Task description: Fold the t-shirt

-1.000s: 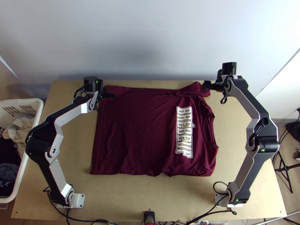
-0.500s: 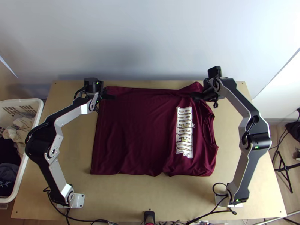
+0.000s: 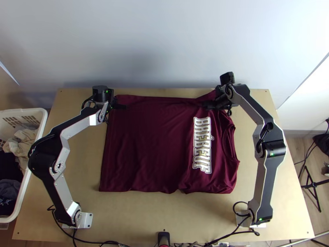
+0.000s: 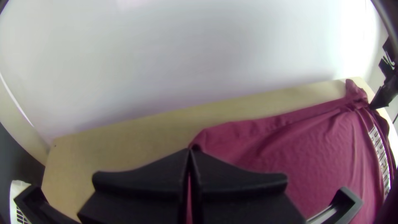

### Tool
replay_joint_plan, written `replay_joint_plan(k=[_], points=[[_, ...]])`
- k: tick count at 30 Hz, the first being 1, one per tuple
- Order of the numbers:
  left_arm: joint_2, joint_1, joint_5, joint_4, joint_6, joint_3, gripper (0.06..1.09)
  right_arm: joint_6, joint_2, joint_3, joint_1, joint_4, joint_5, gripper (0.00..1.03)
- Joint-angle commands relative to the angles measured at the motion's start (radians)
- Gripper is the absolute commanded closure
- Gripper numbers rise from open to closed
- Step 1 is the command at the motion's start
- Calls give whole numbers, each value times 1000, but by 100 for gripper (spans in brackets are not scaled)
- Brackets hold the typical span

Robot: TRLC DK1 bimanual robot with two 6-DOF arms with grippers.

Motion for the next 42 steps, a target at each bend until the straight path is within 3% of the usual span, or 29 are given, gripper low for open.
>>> replay_joint_plan(k=[1,3,5,13,20,32,38,42], points=[[16,1,0,8,16,5,105,-9,67,84,0,5,0,35],[19,3,0,9,16,7,105,-9,73,92,-3,6,0,35],[22,4,0,9,17,8,105,-15,81,98,-8,6,0,44],[34,7,0,16,23,19,105,-20,102,144,-23,6,0,44],[50,6,0,16,23,36,105,-41,113,167,-34,8,0,66],[56,1,0,14,23,50,105,-39,116,175,-65,0,2,66],[56,1,0,11,23,59,105,-62,127,195,-62,6,0,95],[54,1,0,6,25,65,105,-69,122,195,-59,6,0,100]])
